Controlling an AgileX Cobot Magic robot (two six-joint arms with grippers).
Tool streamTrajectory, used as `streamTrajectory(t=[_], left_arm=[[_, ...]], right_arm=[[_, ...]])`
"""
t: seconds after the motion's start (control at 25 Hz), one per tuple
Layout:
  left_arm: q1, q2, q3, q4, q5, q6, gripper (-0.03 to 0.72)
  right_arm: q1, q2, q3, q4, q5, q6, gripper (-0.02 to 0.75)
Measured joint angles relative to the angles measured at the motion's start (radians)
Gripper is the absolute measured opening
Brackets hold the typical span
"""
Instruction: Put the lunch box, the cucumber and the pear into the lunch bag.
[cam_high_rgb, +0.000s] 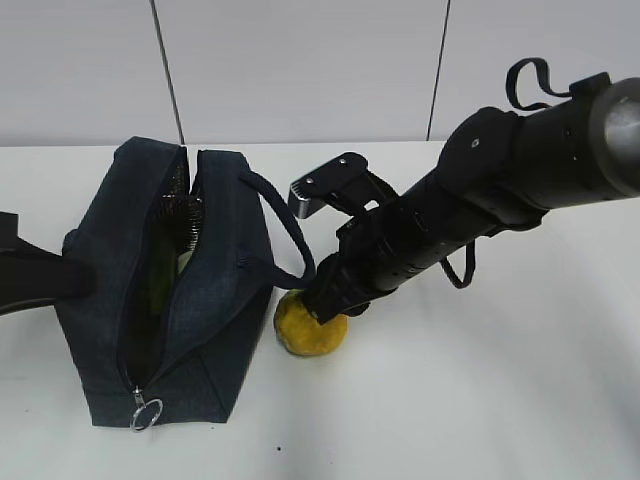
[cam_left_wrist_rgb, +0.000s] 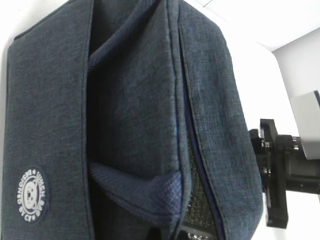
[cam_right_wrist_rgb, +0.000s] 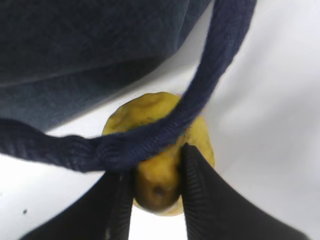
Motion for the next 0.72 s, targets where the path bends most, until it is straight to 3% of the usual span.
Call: streamTrajectory(t=[0.4,0.72], left_arm=[[0.000,0.000,0.000,0.000,0.000,0.000,-0.006],[0.000,0.000,0.000,0.000,0.001,0.000,-0.004]], right_arm=[[0.000,-0.104,0.006,-0.556,0.141,0.423,0.218],[0.000,-0.245,0.006,-0.624,0.105,0.510,0.218]])
